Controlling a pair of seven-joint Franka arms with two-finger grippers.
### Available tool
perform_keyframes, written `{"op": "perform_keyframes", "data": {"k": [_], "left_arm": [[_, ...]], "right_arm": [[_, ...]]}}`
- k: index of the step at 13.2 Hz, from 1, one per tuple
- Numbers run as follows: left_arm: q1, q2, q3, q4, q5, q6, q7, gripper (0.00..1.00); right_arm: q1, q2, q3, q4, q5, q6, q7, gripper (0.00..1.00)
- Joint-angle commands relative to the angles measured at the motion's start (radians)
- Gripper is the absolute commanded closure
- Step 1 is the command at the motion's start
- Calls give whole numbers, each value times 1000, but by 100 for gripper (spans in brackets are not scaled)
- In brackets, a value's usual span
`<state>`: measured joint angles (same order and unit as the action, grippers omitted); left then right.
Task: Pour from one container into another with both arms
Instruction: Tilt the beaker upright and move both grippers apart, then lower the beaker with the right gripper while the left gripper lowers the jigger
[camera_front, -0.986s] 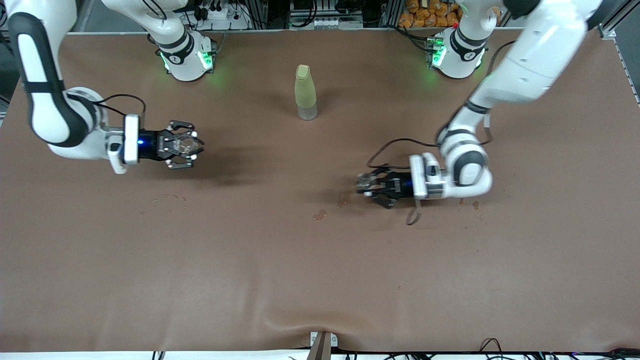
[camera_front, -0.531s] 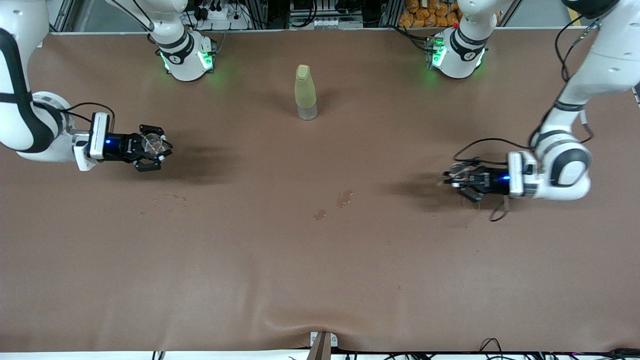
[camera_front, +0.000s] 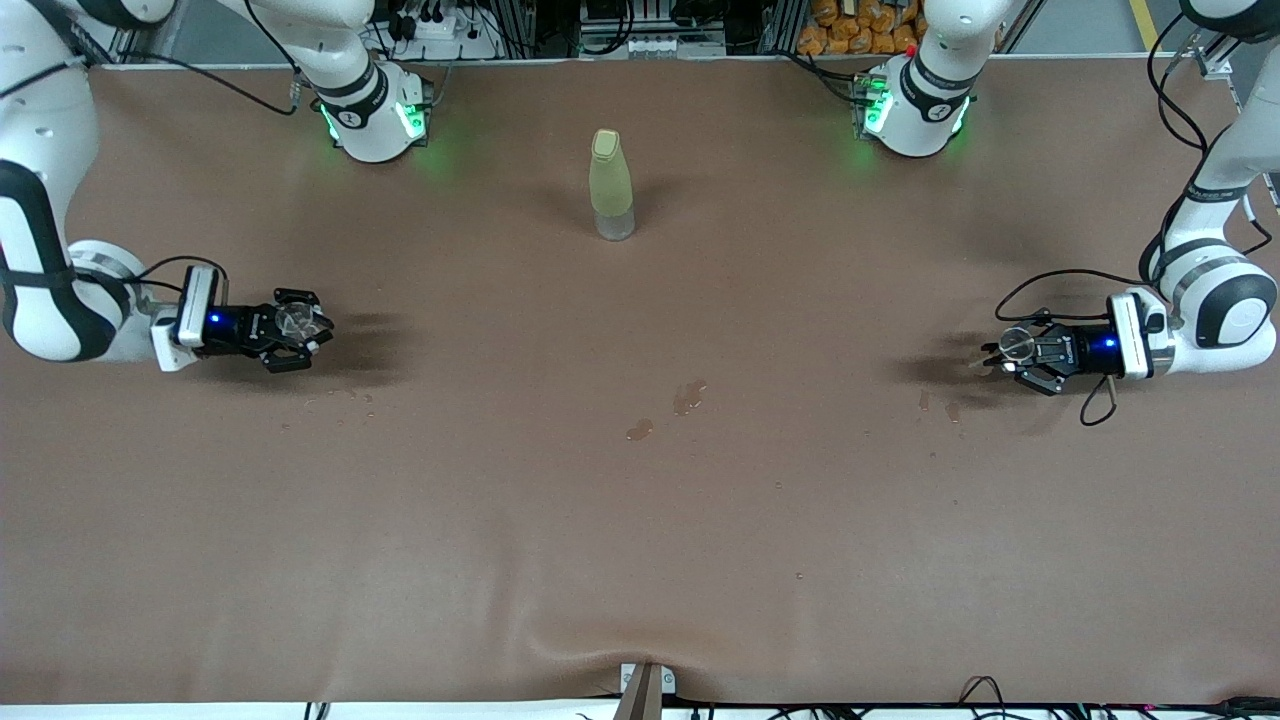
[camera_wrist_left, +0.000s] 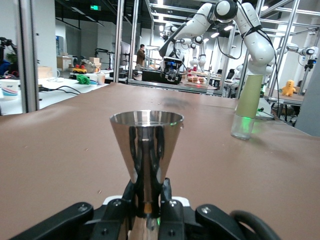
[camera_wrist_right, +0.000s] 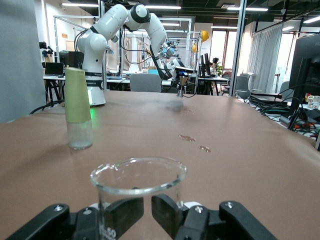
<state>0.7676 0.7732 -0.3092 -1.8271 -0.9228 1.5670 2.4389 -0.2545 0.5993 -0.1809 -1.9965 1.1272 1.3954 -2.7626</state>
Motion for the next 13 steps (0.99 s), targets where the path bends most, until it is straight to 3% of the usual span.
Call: {"op": "perform_keyframes", "data": {"k": [1,4,6,13], "left_arm": [[-24,58,-10,75,3,-18,-32,100],[-63,81,-7,106,-14,-9,-49,100],[-73,150,-7,167,-16,-5,-63,100],[-112,221,7,204,-42,25,-69,100]], "right_arm": [[-31,94,14,80,-26,-33,-170,100],[-31,169,14,133,-24,-32,-224,100],[-29,210,15,157,-21,-30,-253,100],[-19,309,17,228,-3,-19,-308,100]]}}
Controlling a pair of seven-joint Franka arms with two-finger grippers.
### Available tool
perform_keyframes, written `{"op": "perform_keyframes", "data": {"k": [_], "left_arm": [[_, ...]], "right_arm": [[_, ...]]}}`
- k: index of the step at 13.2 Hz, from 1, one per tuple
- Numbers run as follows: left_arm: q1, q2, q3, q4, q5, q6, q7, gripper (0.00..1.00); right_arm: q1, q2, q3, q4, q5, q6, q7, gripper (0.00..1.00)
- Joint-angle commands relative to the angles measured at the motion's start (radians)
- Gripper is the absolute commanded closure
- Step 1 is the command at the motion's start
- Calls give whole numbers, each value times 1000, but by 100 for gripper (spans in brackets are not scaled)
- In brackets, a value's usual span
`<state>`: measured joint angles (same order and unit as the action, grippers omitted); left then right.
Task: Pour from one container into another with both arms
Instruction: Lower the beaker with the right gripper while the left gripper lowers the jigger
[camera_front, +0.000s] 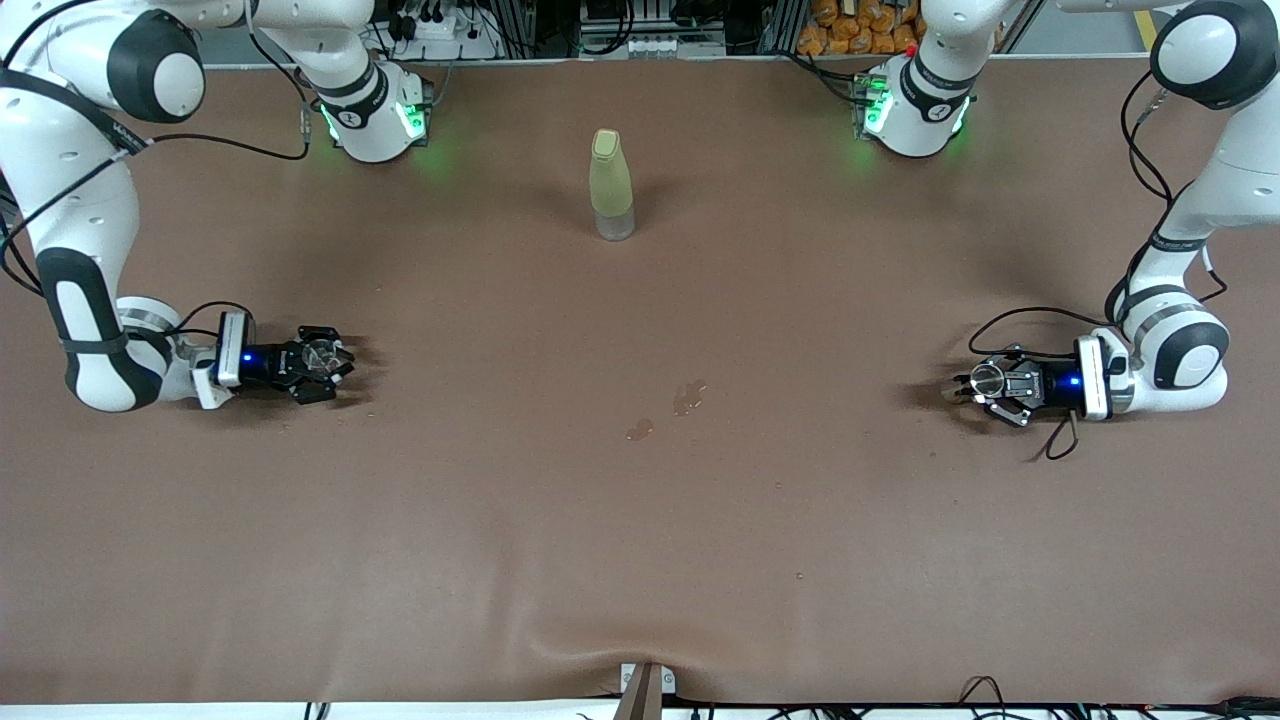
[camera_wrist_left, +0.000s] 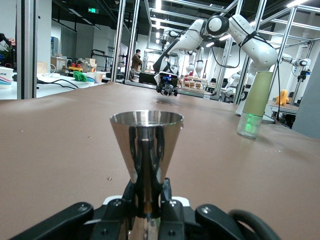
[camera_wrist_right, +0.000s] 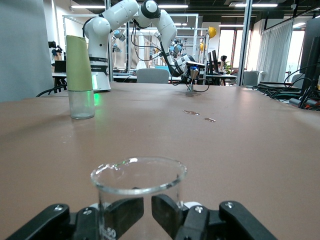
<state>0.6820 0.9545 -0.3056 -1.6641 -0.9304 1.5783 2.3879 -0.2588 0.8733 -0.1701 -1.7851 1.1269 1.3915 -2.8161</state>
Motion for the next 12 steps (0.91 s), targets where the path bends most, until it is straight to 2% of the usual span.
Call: {"op": "perform_keyframes", "data": {"k": [1,7,8,10,11,12], "left_arm": [[-53,41,5,50,-45,17,-16,100],[-50,38,55,64,-36,17,0,100],[-50,36,59,66,-35,17,2,100],[-50,33,59,66,-36,17,11,100],[-50,33,59,66,-38,17,16,97],[-50,33,57,66,-38,17,22,90]], "right_arm": [[-14,47,6,18,4,-9,-256,100],[-5,81,6,41,14,24,-272,100],[-2,81,6,39,16,30,-264,96],[0,81,6,39,16,44,-261,74],[0,81,7,39,16,46,-260,59],[1,79,6,39,16,46,-253,51]]}}
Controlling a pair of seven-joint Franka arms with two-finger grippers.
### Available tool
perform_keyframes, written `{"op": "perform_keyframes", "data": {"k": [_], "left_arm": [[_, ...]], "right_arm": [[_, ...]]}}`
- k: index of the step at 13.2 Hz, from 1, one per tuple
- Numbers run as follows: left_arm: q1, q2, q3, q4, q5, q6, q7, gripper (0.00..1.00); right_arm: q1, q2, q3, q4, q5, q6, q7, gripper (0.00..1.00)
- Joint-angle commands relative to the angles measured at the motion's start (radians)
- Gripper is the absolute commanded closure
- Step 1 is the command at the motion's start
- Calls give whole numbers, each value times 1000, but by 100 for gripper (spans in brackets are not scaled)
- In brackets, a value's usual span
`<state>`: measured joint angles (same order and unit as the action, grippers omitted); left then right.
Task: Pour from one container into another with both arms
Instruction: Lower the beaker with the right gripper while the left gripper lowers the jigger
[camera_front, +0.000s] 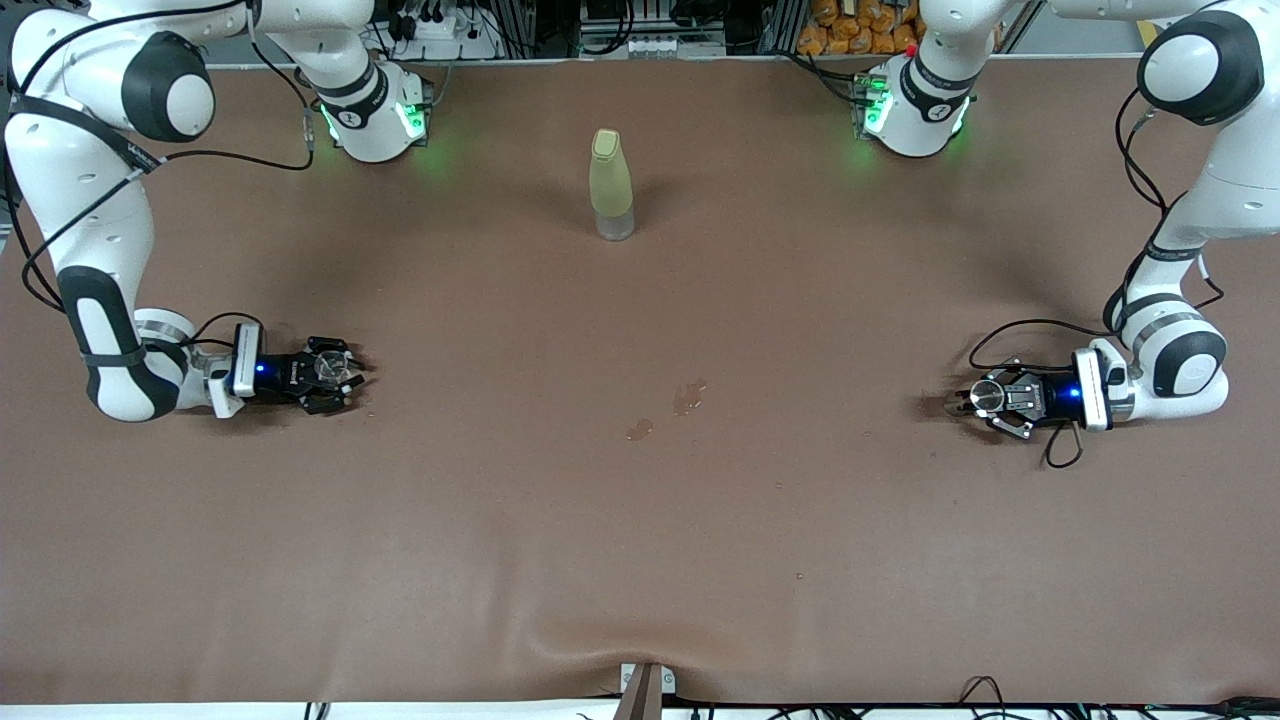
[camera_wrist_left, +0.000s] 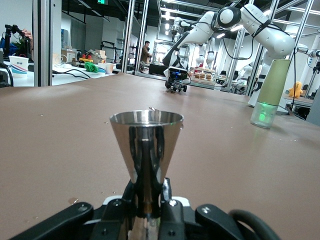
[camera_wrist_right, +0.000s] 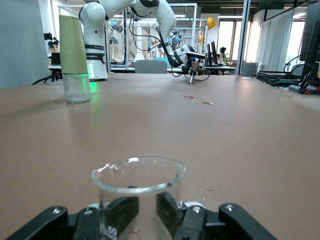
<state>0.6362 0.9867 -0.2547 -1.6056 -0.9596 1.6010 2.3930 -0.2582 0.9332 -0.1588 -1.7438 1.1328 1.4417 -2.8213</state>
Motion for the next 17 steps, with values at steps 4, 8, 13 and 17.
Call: {"op": "perform_keyframes", "data": {"k": [4,8,13,17], "left_arm": [[2,0,9,7,-8,-6,28,69],[20,0,9,7,-7,-7,26,50],[26,-2,14,19,-5,-9,23,37],[33,-13,32,62,24,-16,-23,35]], "right_arm": [[1,15,-5,-2,10,-4,-221,35],[7,-34,-39,-9,-7,42,-124,26],[40,-132,-149,-9,-117,81,107,2],[74,-262,-215,-9,-243,134,329,0]]}}
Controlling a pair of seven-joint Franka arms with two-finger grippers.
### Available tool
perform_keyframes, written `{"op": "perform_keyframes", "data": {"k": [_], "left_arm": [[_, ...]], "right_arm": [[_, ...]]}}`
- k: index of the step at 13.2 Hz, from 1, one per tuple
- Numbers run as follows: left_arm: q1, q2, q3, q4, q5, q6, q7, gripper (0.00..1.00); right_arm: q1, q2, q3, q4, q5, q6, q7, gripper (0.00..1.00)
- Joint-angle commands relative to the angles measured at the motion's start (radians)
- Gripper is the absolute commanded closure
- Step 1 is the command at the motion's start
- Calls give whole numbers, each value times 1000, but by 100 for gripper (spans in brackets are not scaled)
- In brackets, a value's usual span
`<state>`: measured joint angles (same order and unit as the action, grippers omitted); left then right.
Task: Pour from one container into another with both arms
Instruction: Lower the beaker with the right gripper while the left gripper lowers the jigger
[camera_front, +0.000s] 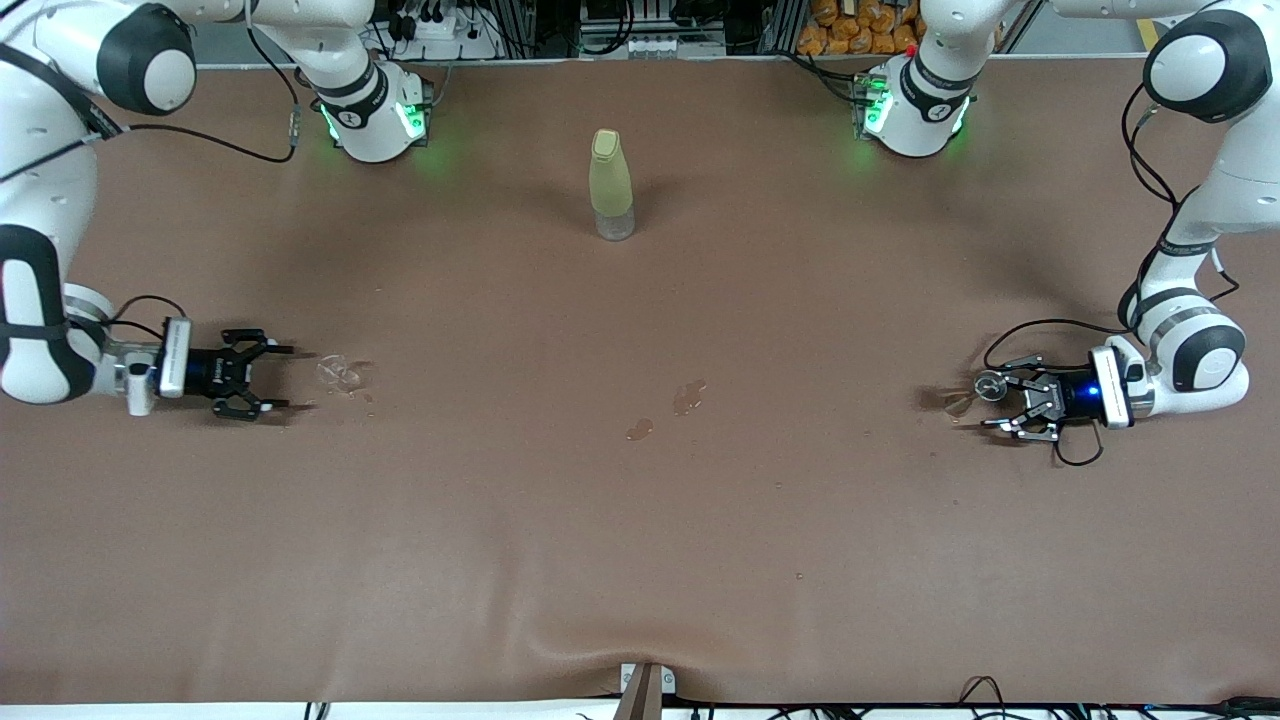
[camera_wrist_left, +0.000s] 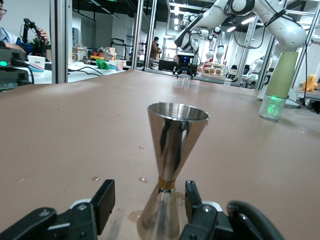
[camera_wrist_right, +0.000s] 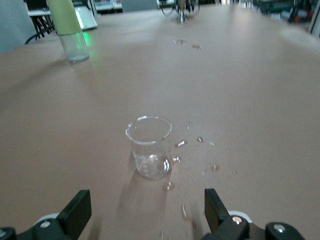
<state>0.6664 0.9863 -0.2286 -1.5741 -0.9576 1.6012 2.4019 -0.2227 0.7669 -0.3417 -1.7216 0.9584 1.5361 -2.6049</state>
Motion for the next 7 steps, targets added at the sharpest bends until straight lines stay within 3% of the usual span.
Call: {"op": "perform_keyframes", "data": {"k": [1,3,7], "left_arm": [[10,-17,6,52,42,-20,-81,34],[27,-31,5,63,63,-26,-163,22],[41,-75,5,114,71,-67,-378,21]], "right_arm": [[46,-145,-37,-33,-116,62,214,0],[60,-243,-45,-33,-241,70,500,0],[138,-444,-78,-29,-420,62,939,0]]}}
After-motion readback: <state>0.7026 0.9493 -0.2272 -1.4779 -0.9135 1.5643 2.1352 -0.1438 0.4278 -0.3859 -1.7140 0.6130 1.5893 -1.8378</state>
